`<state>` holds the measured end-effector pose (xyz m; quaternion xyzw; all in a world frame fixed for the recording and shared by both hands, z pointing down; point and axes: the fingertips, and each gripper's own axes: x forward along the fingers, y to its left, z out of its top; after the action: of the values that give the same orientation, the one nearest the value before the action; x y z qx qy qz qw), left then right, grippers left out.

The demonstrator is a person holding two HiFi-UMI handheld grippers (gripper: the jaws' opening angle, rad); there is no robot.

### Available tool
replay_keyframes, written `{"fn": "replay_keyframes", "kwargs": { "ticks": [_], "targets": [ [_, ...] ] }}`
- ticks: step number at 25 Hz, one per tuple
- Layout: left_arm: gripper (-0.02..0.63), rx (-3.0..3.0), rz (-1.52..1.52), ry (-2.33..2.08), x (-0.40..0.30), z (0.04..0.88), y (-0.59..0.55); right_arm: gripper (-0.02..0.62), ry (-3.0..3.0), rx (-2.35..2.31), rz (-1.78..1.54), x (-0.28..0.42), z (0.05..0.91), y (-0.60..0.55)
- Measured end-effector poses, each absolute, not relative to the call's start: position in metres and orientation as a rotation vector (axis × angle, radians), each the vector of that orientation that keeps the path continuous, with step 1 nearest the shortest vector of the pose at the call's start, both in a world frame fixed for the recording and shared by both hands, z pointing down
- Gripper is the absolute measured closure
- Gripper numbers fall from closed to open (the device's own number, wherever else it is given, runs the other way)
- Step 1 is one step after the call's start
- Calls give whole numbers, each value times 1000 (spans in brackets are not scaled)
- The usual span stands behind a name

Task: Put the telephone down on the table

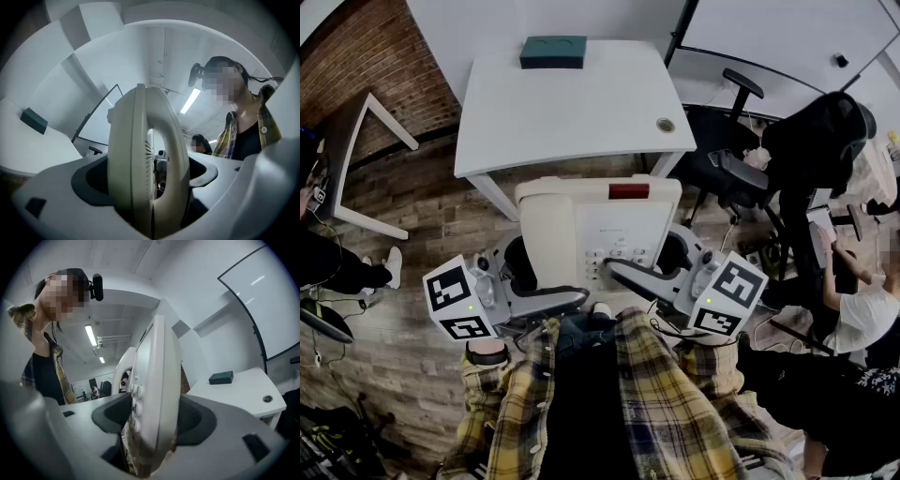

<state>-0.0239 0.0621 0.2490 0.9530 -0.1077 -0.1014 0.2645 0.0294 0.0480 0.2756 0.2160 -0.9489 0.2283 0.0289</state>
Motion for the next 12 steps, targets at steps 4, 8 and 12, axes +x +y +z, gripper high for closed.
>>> {"fn": "replay_keyframes", "kwargs": {
  "ticks": [4, 8, 12],
  "targets": [
    [189, 2570, -255, -298, -25, 247, 62, 321, -2926, 665, 725, 28, 275, 47],
    [189, 2559, -256, -305, -26, 243, 62, 322, -2914, 666, 754, 27, 270, 47],
    [189, 2560, -251, -316, -25, 244, 63, 321, -2912, 659, 762, 27, 272, 48]
  ]
}}
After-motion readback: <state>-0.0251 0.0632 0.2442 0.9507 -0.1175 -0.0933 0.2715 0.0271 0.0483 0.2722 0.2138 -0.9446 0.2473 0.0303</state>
